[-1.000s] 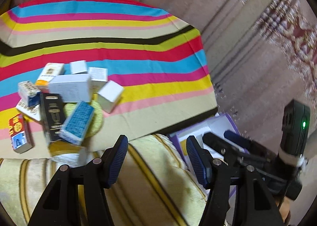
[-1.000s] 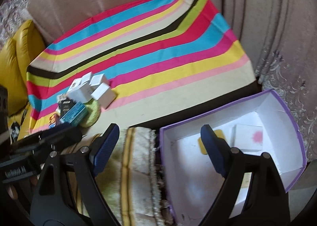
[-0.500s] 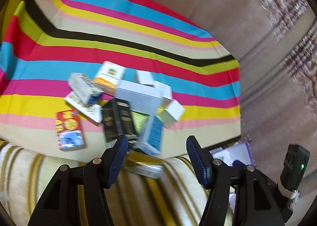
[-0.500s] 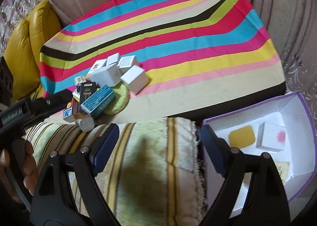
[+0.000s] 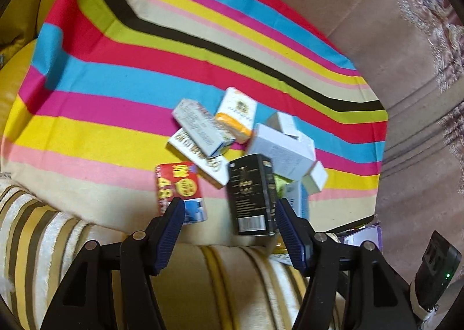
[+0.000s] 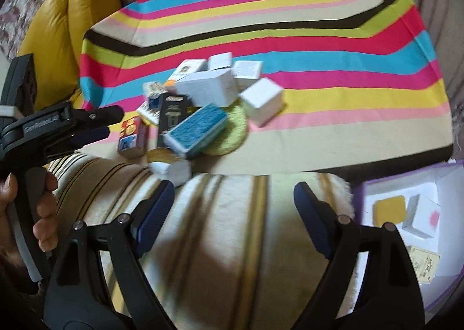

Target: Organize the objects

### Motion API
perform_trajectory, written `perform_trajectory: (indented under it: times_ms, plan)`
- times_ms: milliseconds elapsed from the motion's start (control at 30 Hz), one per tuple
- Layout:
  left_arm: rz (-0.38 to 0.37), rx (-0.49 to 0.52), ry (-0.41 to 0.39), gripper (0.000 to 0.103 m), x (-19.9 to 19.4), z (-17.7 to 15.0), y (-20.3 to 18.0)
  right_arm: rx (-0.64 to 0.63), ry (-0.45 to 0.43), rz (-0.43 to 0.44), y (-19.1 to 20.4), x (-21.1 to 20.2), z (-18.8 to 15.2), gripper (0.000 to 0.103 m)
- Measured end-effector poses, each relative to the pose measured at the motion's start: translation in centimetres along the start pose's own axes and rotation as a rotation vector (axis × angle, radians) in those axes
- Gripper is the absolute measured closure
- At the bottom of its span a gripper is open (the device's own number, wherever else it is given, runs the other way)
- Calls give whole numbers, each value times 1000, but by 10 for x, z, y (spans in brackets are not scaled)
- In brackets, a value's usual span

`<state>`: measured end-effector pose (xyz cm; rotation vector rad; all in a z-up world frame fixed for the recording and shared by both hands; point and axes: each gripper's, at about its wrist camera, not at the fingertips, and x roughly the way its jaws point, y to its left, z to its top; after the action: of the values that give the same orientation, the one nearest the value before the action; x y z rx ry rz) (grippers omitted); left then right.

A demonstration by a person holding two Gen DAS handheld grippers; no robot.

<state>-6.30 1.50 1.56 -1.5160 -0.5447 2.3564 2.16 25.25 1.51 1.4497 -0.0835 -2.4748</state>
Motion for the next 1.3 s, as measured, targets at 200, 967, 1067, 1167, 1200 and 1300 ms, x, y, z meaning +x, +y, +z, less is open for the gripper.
perform_trajectory:
  times_ms: [200, 967, 1067, 1167, 1200, 1300]
  plan:
    - [29, -9, 48, 38, 9, 9, 13, -74, 29, -2, 25, 14, 5, 17]
    - [260, 88, 153, 47, 68, 17, 6, -170, 87, -126, 62, 60, 23, 17]
    - [268, 106, 140, 58, 67, 15, 3, -165, 89, -132, 63, 65, 25, 18]
    - [256, 118, 127, 58, 65, 12, 2, -160, 99, -115, 62, 67, 22, 37]
    - [251, 117, 123, 59, 64, 11, 2, -155, 105, -110, 61, 69, 22, 45]
    - [231, 102, 104, 59, 57, 9, 6, -138, 109, -78, 56, 68, 19, 53]
